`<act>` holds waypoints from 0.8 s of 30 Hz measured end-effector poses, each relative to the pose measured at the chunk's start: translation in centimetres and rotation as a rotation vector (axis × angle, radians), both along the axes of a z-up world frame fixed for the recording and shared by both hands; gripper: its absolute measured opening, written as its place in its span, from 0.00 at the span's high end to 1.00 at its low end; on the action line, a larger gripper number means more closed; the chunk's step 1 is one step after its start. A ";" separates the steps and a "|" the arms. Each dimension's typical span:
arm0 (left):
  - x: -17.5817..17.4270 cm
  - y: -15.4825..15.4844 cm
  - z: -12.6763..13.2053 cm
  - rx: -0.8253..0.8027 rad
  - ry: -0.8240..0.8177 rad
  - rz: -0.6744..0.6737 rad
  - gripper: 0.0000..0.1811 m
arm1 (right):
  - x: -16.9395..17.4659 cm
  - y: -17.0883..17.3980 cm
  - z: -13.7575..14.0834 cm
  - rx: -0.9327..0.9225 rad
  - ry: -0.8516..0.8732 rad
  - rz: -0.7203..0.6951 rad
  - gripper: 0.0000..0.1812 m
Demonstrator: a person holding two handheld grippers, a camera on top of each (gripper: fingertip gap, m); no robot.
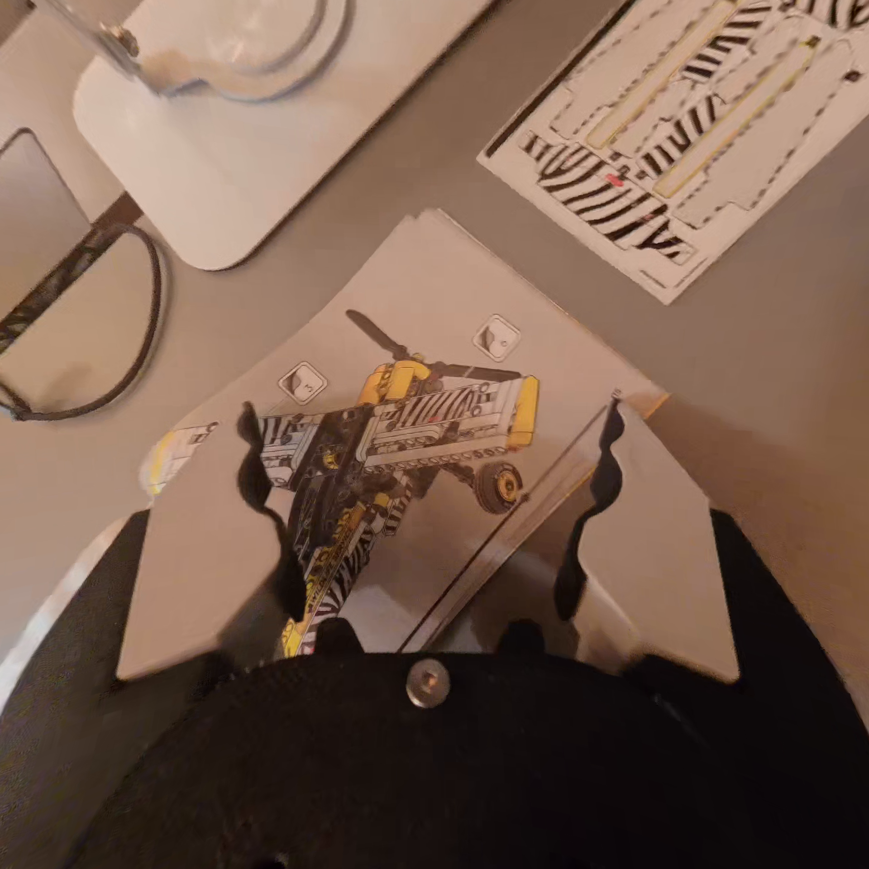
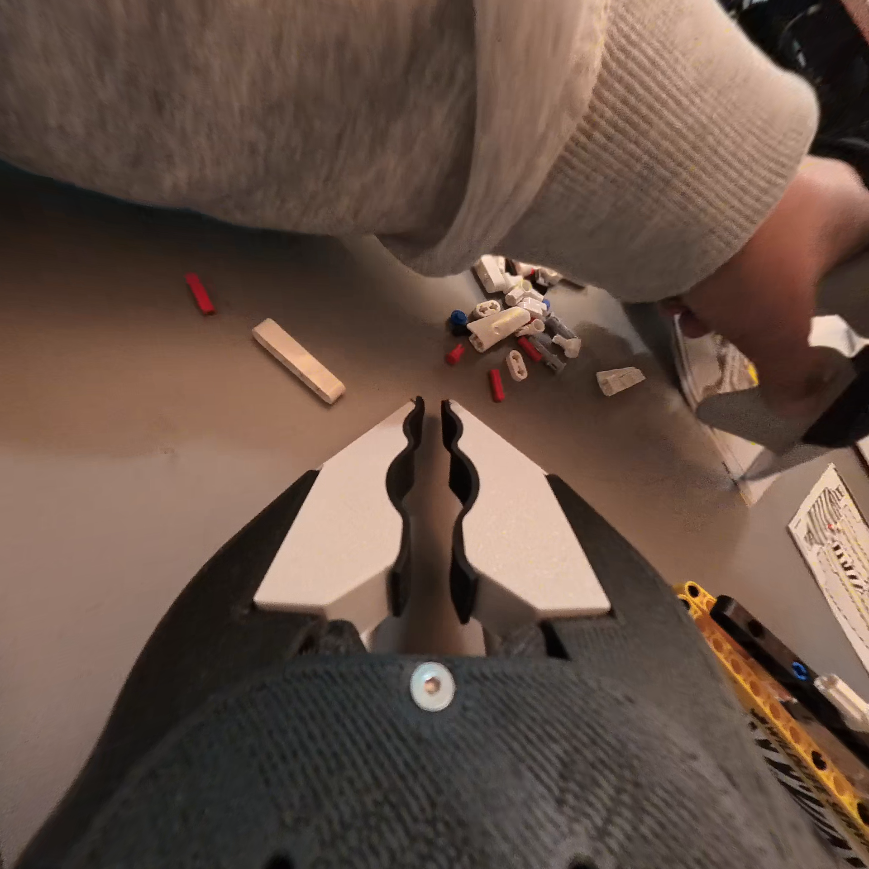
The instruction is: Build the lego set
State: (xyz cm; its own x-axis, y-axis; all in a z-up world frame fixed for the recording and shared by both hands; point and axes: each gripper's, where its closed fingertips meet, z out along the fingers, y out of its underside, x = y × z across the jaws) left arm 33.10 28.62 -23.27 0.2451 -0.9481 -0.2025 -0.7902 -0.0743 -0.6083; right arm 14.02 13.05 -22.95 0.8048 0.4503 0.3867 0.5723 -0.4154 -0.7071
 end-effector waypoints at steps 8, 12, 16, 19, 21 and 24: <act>-0.3 -0.8 -0.9 -0.197 -0.006 0.014 0.45 | 0.1 -0.1 0.1 0.010 -0.014 0.001 0.96; -0.3 -1.1 -0.6 -0.188 0.003 -0.017 0.65 | 0.1 -0.1 0.1 0.009 -0.013 0.002 0.96; -0.2 -1.4 -0.5 -0.169 0.014 -0.050 0.81 | 0.1 -0.1 0.1 0.011 -0.015 0.001 0.96; -0.3 -1.1 -0.5 -0.111 0.023 -0.067 0.95 | 0.1 -0.1 0.2 0.011 -0.017 -0.001 0.97; -0.3 -0.9 -0.5 -0.102 0.028 -0.067 0.97 | 0.1 -0.1 0.2 0.012 -0.018 -0.001 0.97; -0.5 -0.9 -0.5 -0.099 0.033 -0.068 0.99 | 0.1 -0.1 0.2 0.012 -0.019 -0.001 0.97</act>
State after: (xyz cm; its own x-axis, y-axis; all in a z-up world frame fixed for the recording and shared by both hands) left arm 32.61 27.76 -23.74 0.1742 -0.9781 -0.1140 -0.8148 -0.0782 -0.5745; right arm 14.11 12.94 -22.74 0.7976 0.4446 0.4075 0.5853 -0.4074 -0.7011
